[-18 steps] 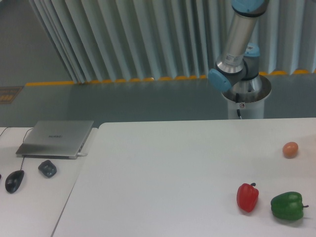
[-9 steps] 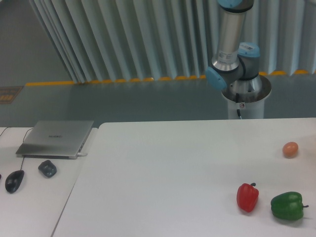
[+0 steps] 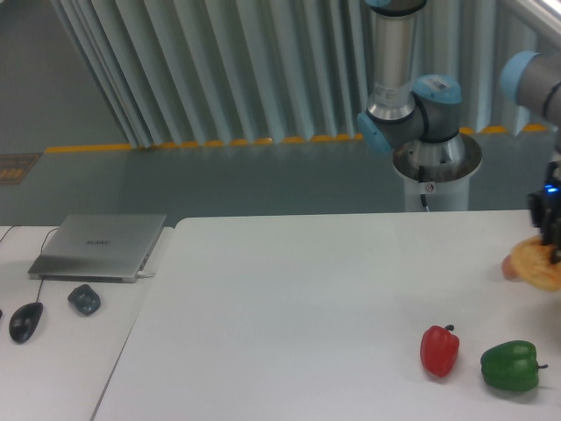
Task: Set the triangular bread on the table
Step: 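Carry the triangular bread in the gripper and lower it beside the egg, then open the gripper to release the bread and lift away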
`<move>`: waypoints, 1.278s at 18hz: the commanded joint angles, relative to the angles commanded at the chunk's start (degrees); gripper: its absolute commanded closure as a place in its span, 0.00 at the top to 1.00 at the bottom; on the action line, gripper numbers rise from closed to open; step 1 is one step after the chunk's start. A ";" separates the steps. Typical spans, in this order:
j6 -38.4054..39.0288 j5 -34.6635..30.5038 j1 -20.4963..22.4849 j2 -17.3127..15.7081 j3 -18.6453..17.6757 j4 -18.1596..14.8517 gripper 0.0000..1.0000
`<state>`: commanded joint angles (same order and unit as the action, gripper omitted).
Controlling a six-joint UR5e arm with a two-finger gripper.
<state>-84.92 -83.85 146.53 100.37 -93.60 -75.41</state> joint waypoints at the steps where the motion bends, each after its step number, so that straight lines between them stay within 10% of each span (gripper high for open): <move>1: 1.32 0.00 -1.06 -0.26 -0.61 0.26 0.31; 4: 3.61 -0.17 -4.22 -0.35 -1.24 0.35 0.36; 8: 4.15 -0.35 -6.08 -0.35 -1.32 0.35 1.00; 23: -1.26 -2.90 -1.87 0.79 2.09 4.84 1.00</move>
<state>-86.18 -86.75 144.66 101.16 -91.51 -70.57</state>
